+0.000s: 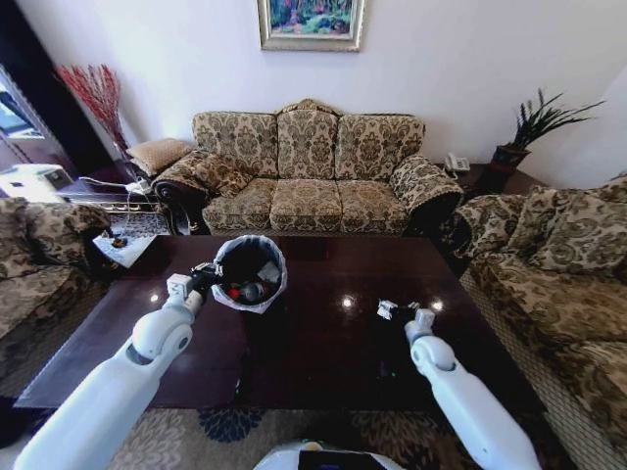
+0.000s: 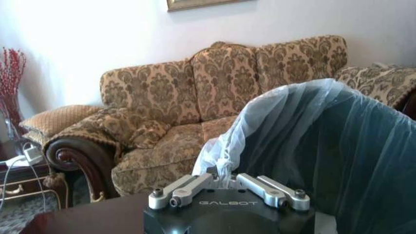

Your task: Move to the front of the table and place the trash on the table into the trash bin.

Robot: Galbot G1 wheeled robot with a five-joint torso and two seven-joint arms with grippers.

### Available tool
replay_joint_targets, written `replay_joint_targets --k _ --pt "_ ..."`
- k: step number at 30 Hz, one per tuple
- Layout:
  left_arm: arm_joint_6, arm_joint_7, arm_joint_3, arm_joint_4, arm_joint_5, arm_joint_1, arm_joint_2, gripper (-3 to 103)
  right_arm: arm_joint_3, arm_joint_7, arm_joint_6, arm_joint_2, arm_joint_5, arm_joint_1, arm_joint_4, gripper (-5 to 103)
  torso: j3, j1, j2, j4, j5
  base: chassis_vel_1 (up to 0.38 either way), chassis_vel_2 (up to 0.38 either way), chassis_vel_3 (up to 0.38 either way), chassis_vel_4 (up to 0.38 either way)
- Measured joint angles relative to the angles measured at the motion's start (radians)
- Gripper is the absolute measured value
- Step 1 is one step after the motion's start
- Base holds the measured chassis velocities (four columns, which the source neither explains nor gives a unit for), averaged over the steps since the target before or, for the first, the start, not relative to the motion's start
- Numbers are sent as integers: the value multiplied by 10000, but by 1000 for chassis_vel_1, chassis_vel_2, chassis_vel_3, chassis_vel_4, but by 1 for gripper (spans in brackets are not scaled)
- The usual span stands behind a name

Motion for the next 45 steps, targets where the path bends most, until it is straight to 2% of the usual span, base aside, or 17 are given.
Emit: replay_joint_targets --k 2,4,5,11,12,17,19,23,24,26,27,29,37,41,43,44,45 --pt "3 0 -4 -35 -4 34 7 0 -24 -6 52 67 -79 27 -128 100 0 0 0 0 1 0 0 0 0" --pt "7 -5 -41 -102 -10 113 35 0 -79 -12 124 222 -219 61 -352 91 1 1 0 -2 4 0 0 0 0" --pt "7 -5 -41 -102 -10 113 35 0 -79 -12 124 222 -219 61 -352 91 1 1 0 -2 4 0 0 0 0" --pt "7 -15 -72 -133 -43 107 72 0 -229 -64 267 430 -408 159 -698 64 1 0 0 -3 2 0 0 0 0" --pt "7 -15 -72 -133 -43 107 72 0 -229 -64 267 430 -408 159 -698 64 1 0 0 -3 2 0 0 0 0" --pt "7 -16 -31 -149 -61 62 85 0 -261 -65 290 503 -418 211 -796 42 1 1 -1 -4 3 0 0 0 0" --pt "8 -17 -28 -149 -61 59 86 0 -263 -64 294 504 -417 212 -808 42 1 1 -1 -3 2 0 0 0 0" --pt "8 -7 -20 -148 -68 33 83 0 -263 -56 343 493 -414 219 -840 20 1 0 -1 -3 3 0 0 0 0" --pt "8 -7 -20 -148 -68 33 83 0 -263 -56 343 493 -414 219 -840 20 1 0 -1 -3 3 0 0 0 0" --pt "7 -3 -17 -149 -80 -1 84 0 -262 -39 358 469 -407 216 -820 10 1 1 -1 -3 2 0 0 0 0" --pt "7 -3 -17 -149 -80 -1 84 0 -262 -39 358 469 -407 216 -820 10 1 1 -1 -3 2 0 0 0 0" --pt "6 1 -11 -149 -90 -16 82 0 -263 45 357 441 -383 209 -719 1 1 1 -3 -3 4 0 0 0 0" --pt "6 5 30 -289 -120 63 57 0 -231 527 238 112 -315 80 848 0 2 2 -3 -4 6 0 0 0 0" --pt "54 -18 89 -407 -226 79 54 0 -314 769 -221 -393 -38 59 2666 0 2 1 -3 -4 3 0 0 0 0" --pt "122 -22 171 -482 -315 43 71 0 -642 1062 -700 -1154 647 510 4643 0 1 0 -3 -3 0 0 0 0 0" --pt "122 -22 171 -482 -315 43 71 0 -642 1062 -700 -1154 647 510 4643 0 1 0 -3 -3 0 0 0 0 0" --pt "141 -17 207 -504 -326 20 96 0 -819 1147 -858 -1516 1033 765 5333 0 1 0 -3 -3 1 0 0 0 0"
